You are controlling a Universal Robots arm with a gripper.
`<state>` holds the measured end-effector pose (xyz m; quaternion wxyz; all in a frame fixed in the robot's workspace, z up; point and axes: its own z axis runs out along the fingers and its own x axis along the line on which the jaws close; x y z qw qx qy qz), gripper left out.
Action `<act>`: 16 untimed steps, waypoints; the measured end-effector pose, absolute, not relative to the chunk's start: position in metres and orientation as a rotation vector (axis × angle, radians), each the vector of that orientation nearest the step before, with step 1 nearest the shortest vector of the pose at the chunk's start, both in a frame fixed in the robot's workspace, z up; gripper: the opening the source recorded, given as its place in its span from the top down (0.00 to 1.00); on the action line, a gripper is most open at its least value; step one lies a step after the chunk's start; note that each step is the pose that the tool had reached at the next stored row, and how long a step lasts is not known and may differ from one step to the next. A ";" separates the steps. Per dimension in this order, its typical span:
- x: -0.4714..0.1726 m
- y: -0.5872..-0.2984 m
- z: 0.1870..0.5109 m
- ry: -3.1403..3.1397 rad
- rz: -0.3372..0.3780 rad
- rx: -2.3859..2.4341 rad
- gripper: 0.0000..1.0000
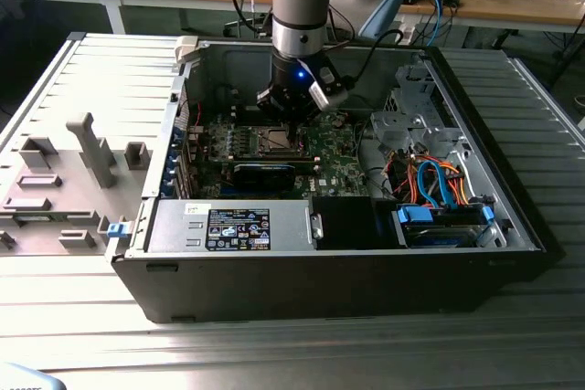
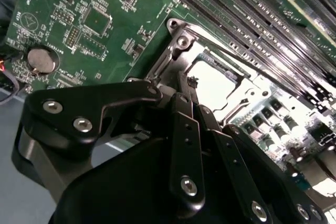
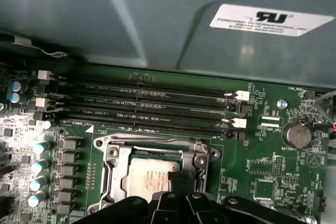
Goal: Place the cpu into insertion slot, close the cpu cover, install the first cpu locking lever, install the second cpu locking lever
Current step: 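Install the first cpu locking lever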
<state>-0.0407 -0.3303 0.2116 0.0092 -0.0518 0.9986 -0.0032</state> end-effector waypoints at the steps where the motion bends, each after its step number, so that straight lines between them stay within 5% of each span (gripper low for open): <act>1: -0.041 -0.330 0.214 3.119 -0.010 -0.162 0.89; 16: -0.041 -0.330 0.217 3.119 -0.014 -0.162 0.89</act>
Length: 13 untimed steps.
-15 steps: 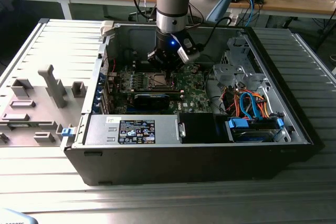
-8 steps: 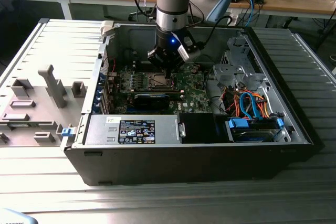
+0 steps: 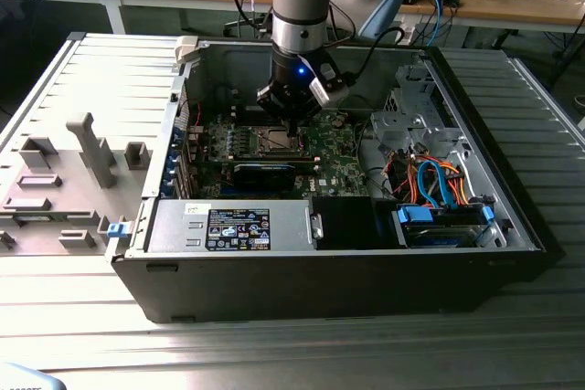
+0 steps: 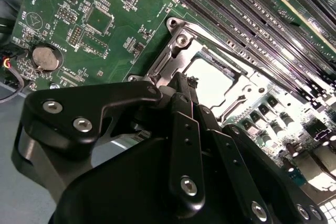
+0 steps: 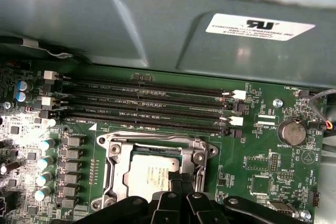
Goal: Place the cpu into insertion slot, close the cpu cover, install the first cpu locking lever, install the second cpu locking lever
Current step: 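Install the first cpu locking lever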
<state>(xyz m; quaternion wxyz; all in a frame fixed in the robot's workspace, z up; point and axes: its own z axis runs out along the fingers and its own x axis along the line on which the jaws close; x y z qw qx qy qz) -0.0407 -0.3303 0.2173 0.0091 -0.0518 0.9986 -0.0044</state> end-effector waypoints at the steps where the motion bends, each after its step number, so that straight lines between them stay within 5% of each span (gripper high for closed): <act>1: -0.041 -0.330 0.218 3.119 -0.014 -0.162 0.89; 13: -0.041 -0.330 0.222 3.119 -0.014 -0.162 0.89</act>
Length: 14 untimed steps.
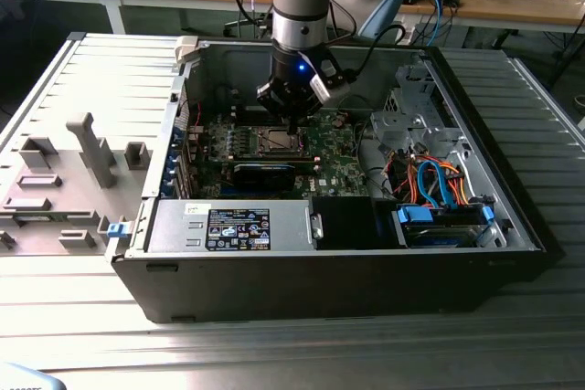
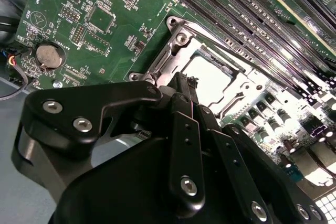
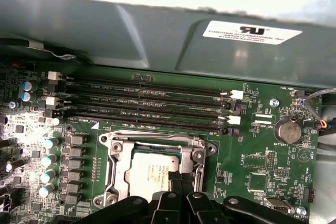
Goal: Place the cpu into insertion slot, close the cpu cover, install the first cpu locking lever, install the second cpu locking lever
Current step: 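Install the first cpu locking lever, then install the second cpu locking lever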
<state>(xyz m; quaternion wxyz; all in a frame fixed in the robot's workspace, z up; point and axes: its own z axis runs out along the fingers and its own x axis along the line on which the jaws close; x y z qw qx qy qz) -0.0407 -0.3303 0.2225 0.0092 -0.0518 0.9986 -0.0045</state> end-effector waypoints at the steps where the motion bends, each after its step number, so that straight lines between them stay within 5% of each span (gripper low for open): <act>1: -0.041 -0.330 0.222 3.119 -0.014 -0.162 0.89; 14: -0.041 -0.348 0.223 3.119 -0.014 -0.162 0.89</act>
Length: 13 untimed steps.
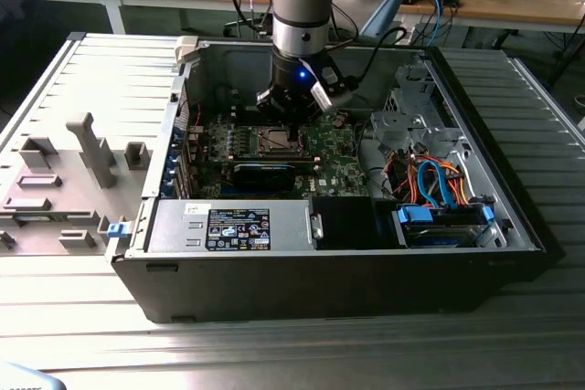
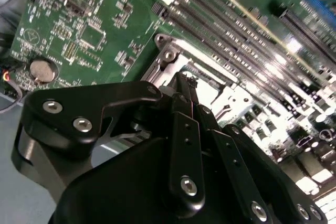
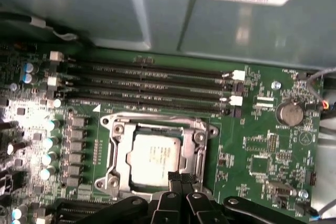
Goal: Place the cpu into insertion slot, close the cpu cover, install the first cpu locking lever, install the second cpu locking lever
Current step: 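Install the second cpu locking lever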
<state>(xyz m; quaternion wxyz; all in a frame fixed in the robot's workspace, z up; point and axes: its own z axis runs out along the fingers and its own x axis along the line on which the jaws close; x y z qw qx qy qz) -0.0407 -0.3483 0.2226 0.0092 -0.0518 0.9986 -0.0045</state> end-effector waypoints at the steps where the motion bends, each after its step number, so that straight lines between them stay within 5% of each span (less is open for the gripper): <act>1: -0.041 -0.350 0.223 3.119 -0.014 -0.162 0.89; 13: -0.041 -0.360 0.223 3.115 0.083 -0.161 0.89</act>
